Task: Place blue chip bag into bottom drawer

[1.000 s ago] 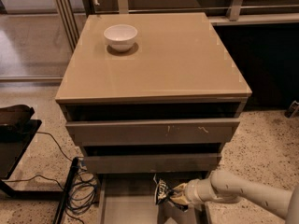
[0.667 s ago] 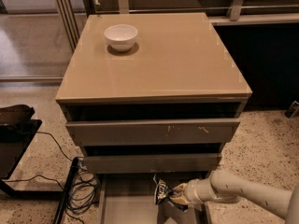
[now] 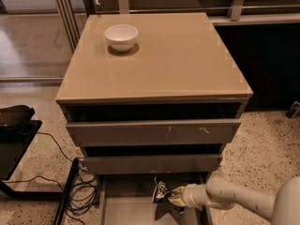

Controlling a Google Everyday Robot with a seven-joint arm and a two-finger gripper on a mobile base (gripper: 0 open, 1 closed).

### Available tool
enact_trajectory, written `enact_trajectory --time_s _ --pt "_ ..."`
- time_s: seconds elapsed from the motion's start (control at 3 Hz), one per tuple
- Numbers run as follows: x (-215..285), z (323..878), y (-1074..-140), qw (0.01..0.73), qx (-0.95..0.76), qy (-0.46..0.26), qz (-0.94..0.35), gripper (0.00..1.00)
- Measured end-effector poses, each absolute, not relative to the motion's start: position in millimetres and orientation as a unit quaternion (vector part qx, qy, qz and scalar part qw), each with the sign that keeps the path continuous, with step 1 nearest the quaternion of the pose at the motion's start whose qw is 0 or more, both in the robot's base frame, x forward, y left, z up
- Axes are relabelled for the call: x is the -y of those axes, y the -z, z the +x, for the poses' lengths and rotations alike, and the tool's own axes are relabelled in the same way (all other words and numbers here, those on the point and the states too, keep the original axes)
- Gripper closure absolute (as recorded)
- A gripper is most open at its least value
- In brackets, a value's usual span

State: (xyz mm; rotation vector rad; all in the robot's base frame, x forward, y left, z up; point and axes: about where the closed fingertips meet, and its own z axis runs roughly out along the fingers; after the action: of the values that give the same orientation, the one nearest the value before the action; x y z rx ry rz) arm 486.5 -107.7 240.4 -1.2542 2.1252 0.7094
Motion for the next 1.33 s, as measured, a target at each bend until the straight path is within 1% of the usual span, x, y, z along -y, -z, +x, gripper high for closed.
enact_trajectory --time_s 0.67,1.33 --pt "115 508 -180 0.319 -0.82 -0.245 -0.408 1.0" --pt "99 521 -153 0.361 -0.792 -0.276 -0.407 1.0"
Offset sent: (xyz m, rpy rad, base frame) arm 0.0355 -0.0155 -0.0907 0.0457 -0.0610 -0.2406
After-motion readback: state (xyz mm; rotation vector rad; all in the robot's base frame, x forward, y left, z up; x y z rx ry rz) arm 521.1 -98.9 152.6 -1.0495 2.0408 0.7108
